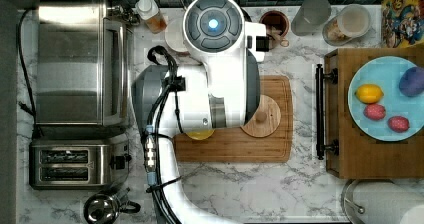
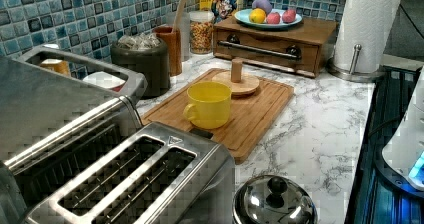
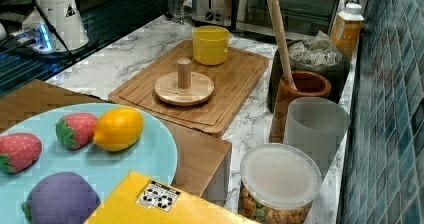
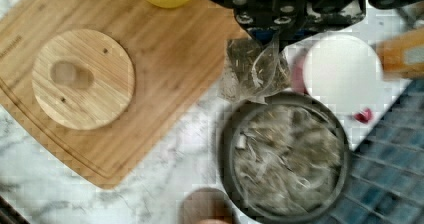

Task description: Get a tea bag.

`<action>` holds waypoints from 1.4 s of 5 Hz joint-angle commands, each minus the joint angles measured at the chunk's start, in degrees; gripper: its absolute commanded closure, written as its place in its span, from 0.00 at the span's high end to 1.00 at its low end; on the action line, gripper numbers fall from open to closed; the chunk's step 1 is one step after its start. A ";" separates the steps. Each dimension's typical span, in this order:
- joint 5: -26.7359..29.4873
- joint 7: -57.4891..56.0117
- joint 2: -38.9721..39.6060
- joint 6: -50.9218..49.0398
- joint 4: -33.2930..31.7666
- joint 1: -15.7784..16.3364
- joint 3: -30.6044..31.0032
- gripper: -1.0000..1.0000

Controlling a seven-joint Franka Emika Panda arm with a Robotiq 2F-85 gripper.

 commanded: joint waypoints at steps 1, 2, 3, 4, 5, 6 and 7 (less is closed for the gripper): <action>-3.04 0.32 -4.83 1.49 -10.98 -0.76 -0.92 0.00; -3.01 0.31 -4.83 1.49 -10.98 -0.50 -1.20 0.00; -2.97 0.28 -4.84 1.50 -10.98 -0.03 -1.68 0.00; -2.94 0.26 -4.85 1.50 -10.98 0.29 -2.02 0.00; -2.84 0.19 -4.86 1.51 -10.99 1.38 -3.13 0.00; -2.92 0.24 -4.85 1.50 -10.98 0.57 -2.29 0.00; -2.92 0.25 -4.85 1.50 -10.98 0.49 -2.22 0.00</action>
